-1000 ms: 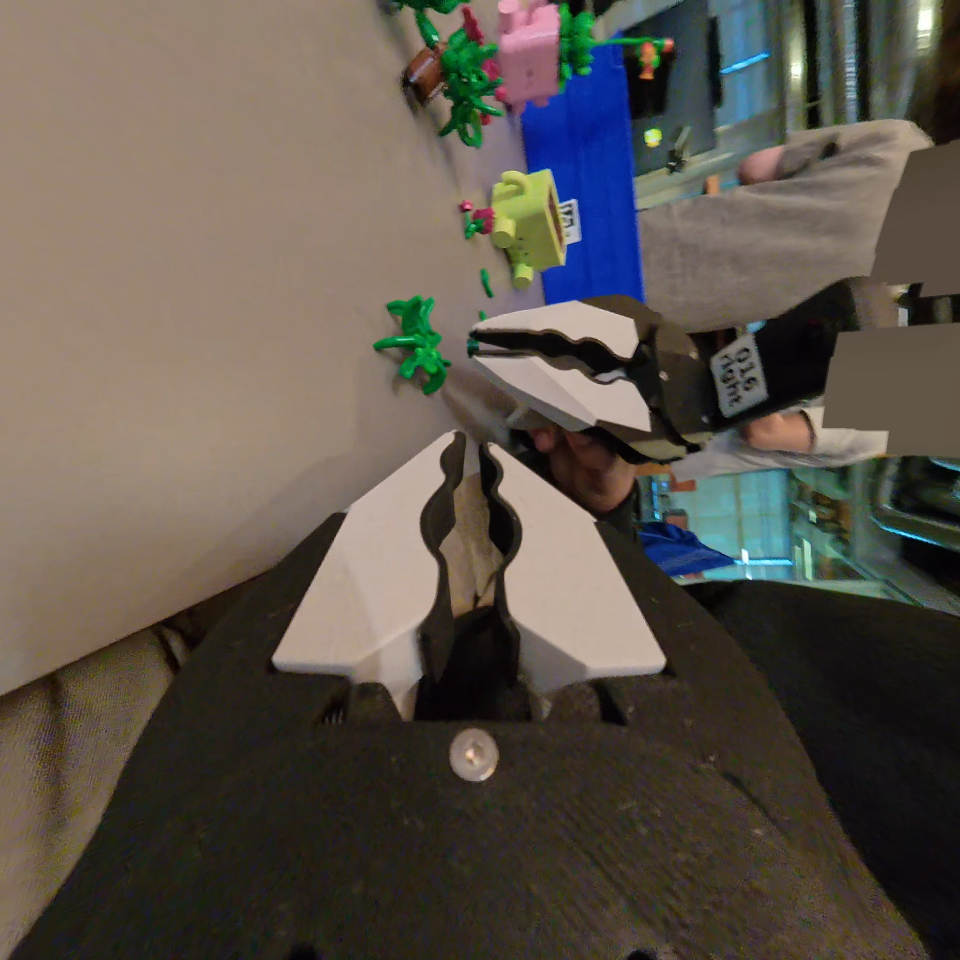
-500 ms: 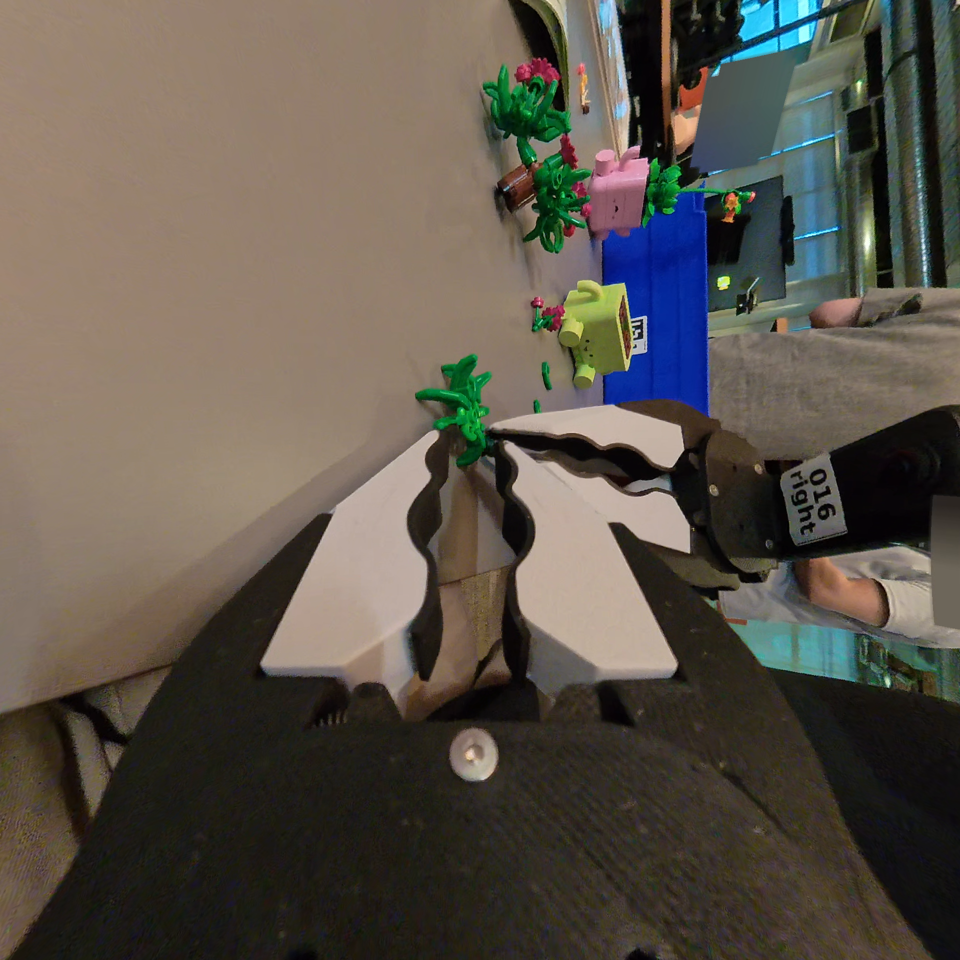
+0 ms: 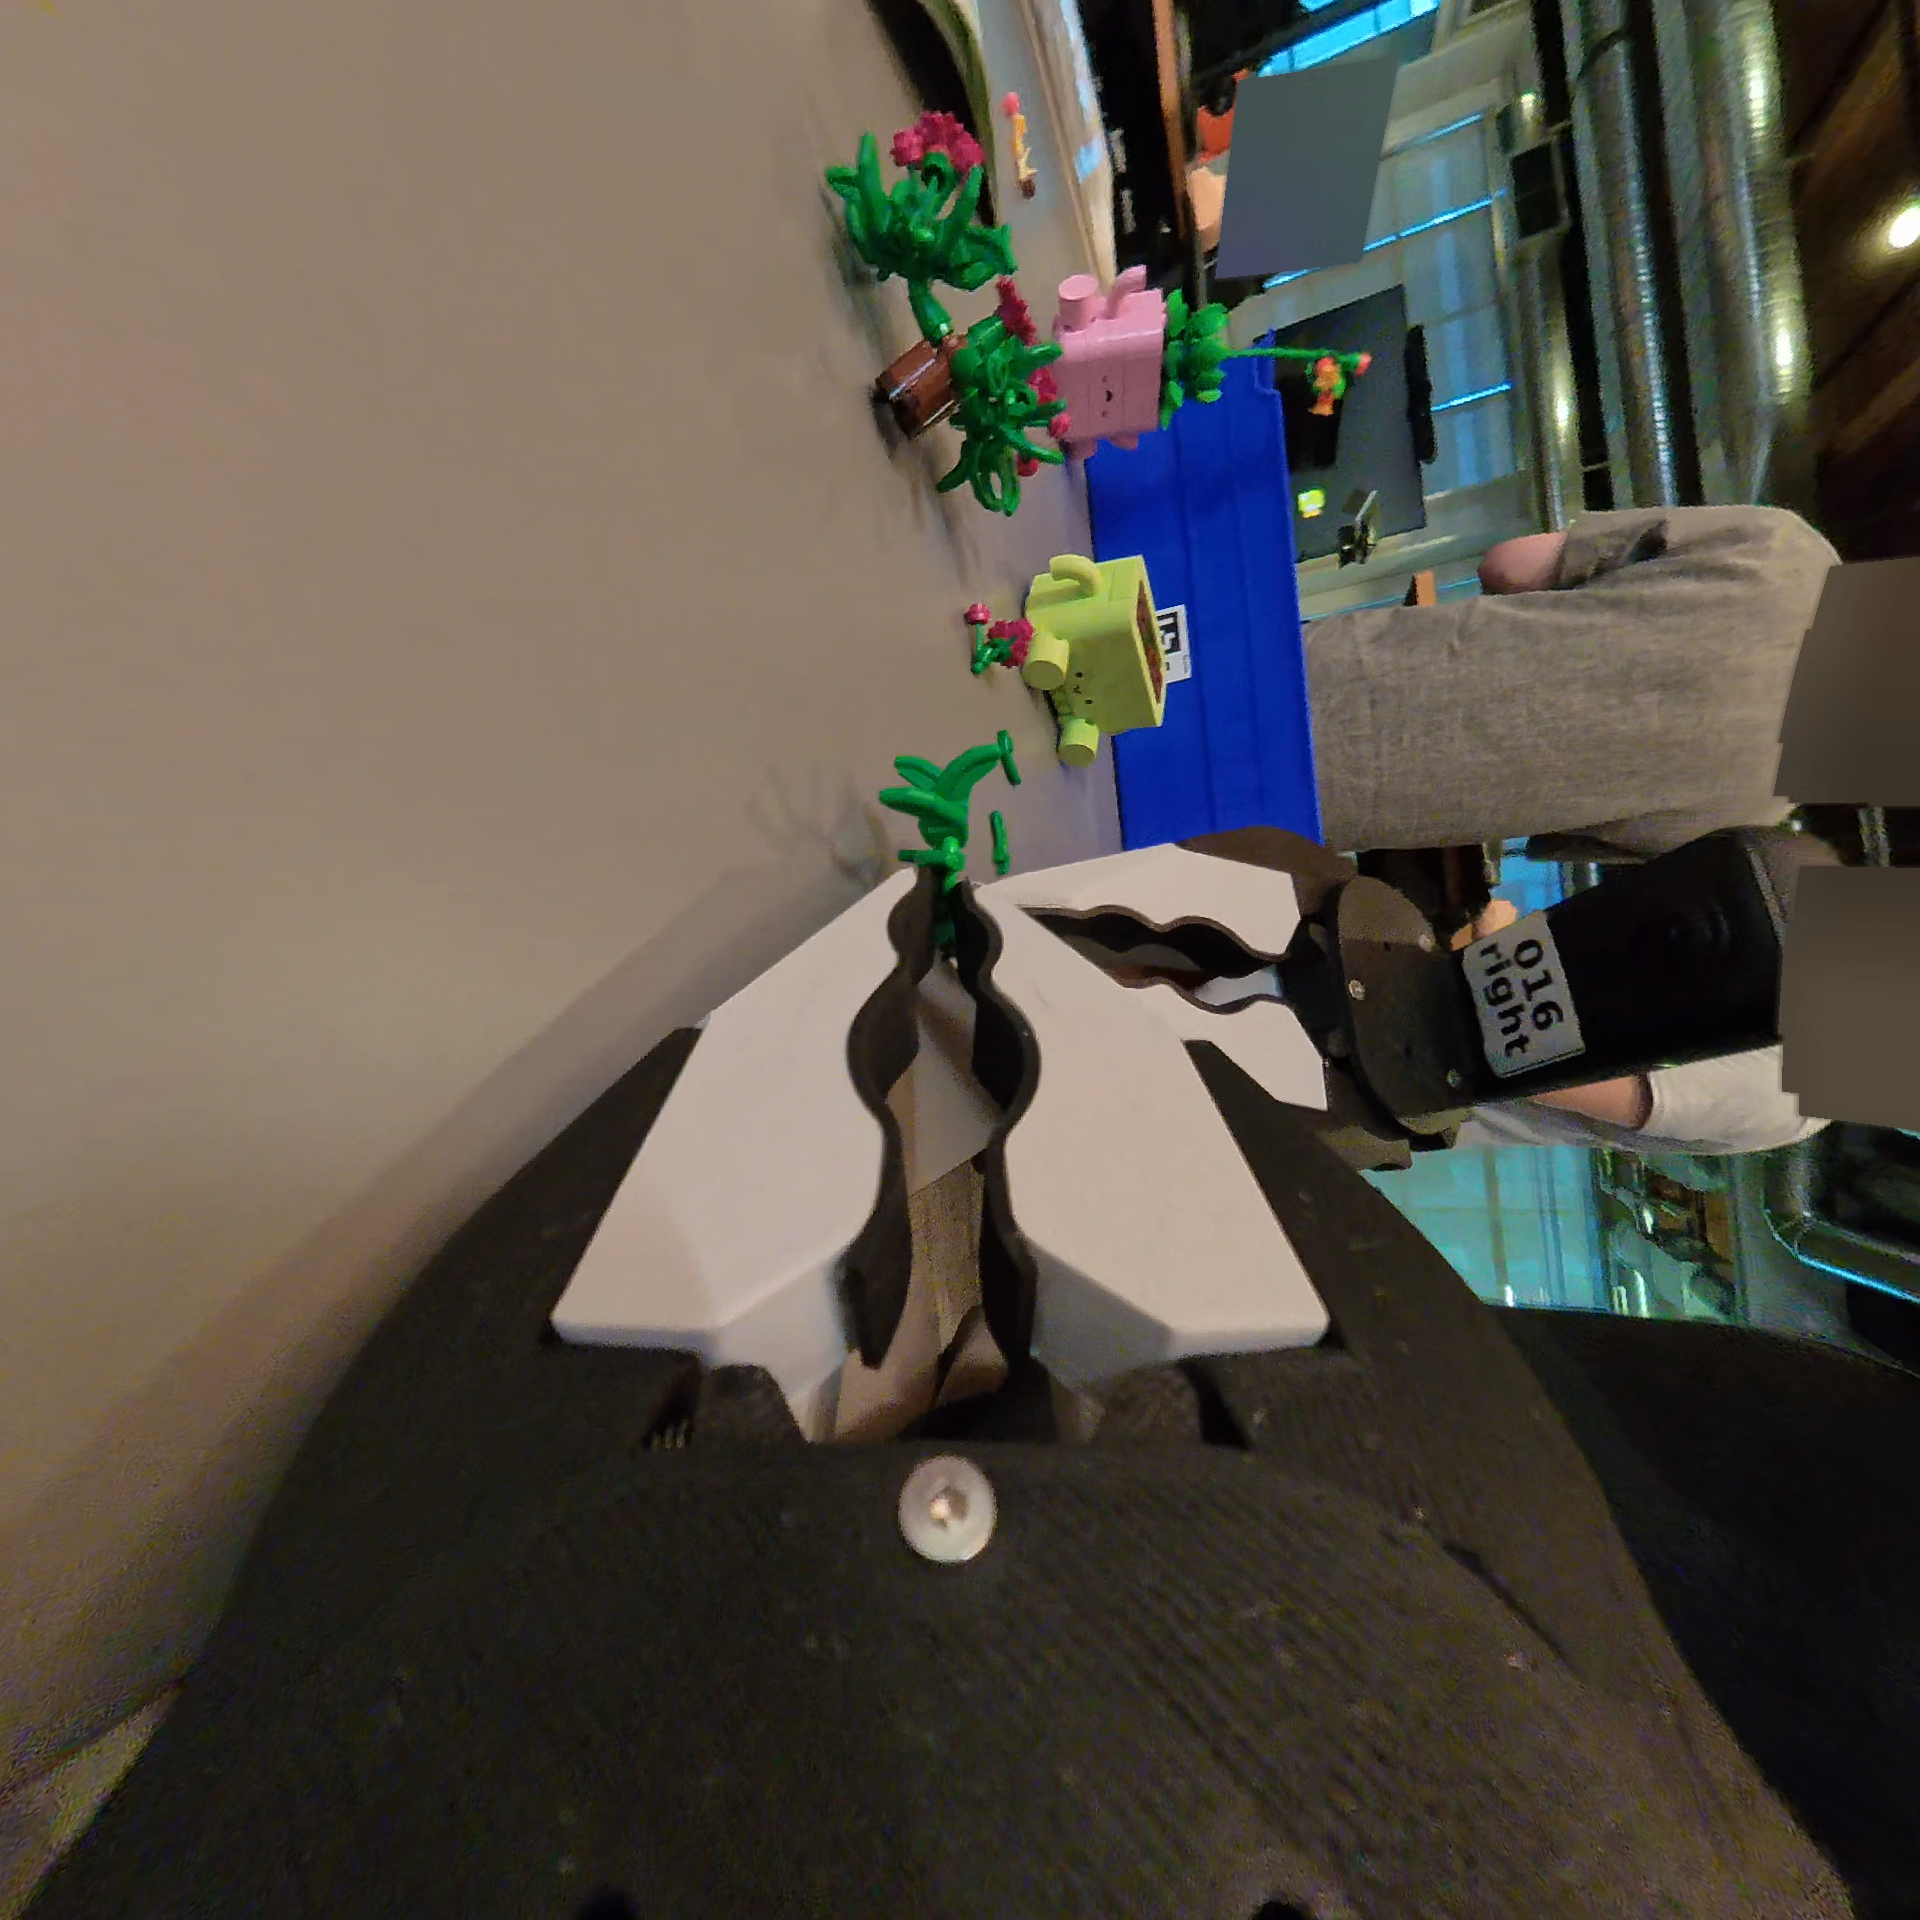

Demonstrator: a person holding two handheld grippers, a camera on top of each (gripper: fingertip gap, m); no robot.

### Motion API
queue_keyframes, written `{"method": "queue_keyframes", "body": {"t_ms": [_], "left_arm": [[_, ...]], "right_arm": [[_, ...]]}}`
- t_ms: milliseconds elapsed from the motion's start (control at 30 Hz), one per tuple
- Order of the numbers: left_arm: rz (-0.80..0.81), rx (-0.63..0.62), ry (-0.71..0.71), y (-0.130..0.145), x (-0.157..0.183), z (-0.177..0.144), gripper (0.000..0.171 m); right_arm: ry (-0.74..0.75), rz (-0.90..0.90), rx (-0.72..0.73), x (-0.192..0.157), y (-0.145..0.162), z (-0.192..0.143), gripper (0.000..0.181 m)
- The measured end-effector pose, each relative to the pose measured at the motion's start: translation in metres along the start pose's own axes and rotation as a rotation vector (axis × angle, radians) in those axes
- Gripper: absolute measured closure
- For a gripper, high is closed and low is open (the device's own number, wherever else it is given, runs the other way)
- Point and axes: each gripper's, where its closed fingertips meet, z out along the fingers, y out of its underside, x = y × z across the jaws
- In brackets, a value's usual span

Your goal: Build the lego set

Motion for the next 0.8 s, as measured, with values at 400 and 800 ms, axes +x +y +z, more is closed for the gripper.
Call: {"method": "queue_keyframes", "body": {"t_ms": [400, 800], "left_arm": [[0.203, -0.065, 0.148, 0.001, 0.030, 0.007, 0.171], [0.342, -0.039, 0.160, -0.001, 0.047, 0.001, 0.171]], "right_arm": [[0.124, -0.041, 0.288, 0.010, -0.034, -0.031, 0.176], [0.214, -0.156, 0.348, 0.009, -0.041, -0.038, 0.176]]}}
